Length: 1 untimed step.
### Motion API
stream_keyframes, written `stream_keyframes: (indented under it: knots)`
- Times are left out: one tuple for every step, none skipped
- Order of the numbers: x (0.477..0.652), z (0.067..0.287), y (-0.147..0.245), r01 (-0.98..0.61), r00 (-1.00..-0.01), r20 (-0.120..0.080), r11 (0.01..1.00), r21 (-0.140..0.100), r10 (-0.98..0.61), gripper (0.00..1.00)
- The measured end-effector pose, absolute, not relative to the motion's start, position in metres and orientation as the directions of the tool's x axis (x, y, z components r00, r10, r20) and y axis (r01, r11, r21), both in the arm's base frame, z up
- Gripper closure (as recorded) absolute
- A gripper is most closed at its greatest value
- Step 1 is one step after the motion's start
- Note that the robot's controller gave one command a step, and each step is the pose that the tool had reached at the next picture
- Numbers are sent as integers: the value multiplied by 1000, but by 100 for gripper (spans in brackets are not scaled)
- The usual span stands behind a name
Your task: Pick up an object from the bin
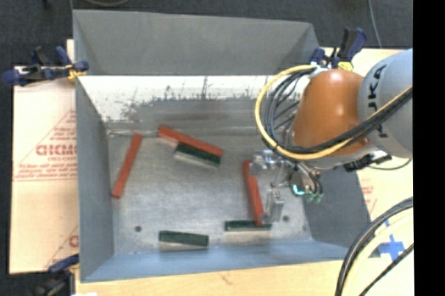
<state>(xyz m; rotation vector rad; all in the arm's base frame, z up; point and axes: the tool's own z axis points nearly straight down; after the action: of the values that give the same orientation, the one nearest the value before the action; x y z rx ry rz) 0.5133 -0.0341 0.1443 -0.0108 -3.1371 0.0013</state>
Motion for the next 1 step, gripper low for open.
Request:
stream_keyframes:
  knots:
    - [544,67,30,13,-1000,1,1000,3,13,0]
